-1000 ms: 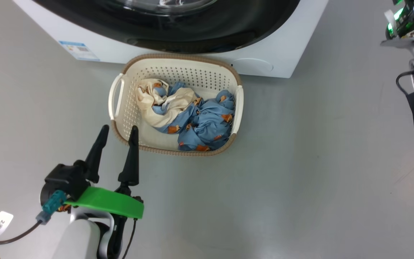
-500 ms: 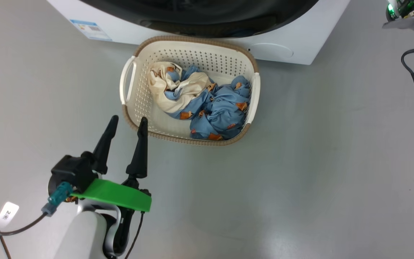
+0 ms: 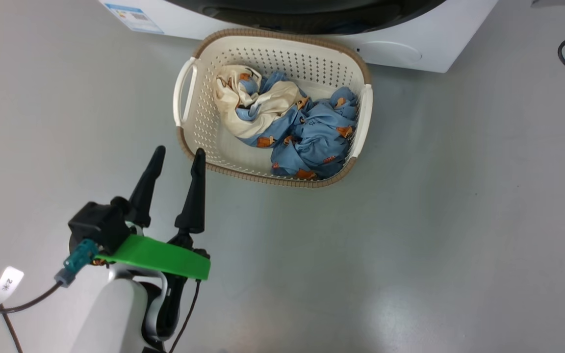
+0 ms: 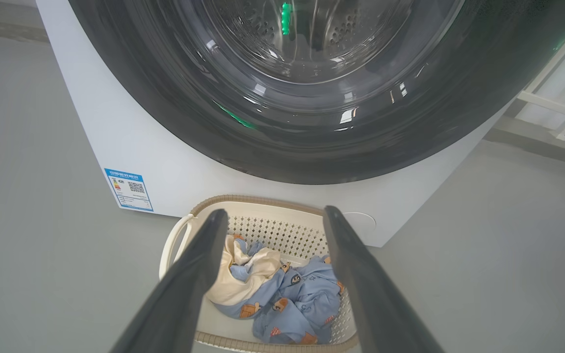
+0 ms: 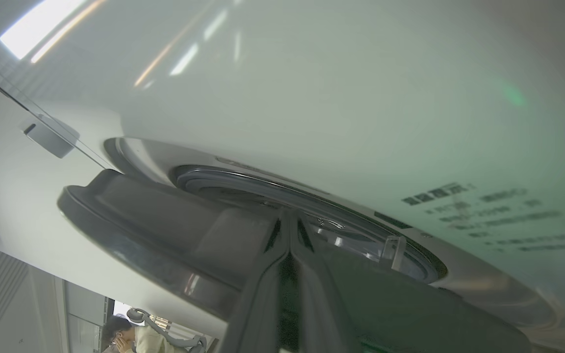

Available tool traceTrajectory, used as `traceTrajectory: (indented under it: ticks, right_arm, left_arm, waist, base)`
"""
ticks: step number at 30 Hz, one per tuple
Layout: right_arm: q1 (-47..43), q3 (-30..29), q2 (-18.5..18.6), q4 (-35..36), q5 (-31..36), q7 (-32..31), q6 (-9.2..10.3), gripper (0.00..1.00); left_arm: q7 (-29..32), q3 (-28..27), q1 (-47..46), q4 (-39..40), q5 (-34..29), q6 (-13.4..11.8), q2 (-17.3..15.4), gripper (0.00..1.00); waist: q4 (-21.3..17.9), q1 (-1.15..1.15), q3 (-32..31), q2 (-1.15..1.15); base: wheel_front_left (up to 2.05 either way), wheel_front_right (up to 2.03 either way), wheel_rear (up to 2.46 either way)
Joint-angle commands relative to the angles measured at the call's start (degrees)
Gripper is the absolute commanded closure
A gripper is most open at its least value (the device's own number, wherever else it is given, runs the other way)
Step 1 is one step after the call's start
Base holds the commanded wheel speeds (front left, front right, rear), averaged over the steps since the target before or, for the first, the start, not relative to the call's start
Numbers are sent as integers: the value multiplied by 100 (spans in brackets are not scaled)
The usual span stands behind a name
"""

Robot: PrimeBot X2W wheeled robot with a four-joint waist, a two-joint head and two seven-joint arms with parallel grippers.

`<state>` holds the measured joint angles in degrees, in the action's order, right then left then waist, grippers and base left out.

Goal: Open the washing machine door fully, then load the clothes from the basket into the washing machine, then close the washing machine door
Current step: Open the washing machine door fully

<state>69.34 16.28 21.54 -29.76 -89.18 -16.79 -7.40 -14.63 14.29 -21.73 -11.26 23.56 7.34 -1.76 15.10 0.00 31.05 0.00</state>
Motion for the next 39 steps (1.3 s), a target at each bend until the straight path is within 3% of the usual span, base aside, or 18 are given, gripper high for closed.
traceTrajectory:
  ticks: [1, 14, 39]
  right_arm:
    - [70, 68, -95, 135, 68, 9, -9, 100]
    - [44, 251, -119, 201, -71, -285, -9, 100]
    - [-1449, 948, -306, 1043, -104, -890, -9, 100]
  left_arm:
    - [-37, -162, -100, 151, 55, 14, -112, 0]
    - [-37, -157, -154, 126, 157, 14, -112, 0]
    - [-37, -354, 204, -88, -71, 14, -112, 0]
  waist:
    - [30, 0, 42, 0]
    - [60, 0, 22, 0]
    - [-164, 0, -986, 0]
  base:
    - [0, 0, 0]
    - [0, 0, 0]
    - [0, 0, 0]
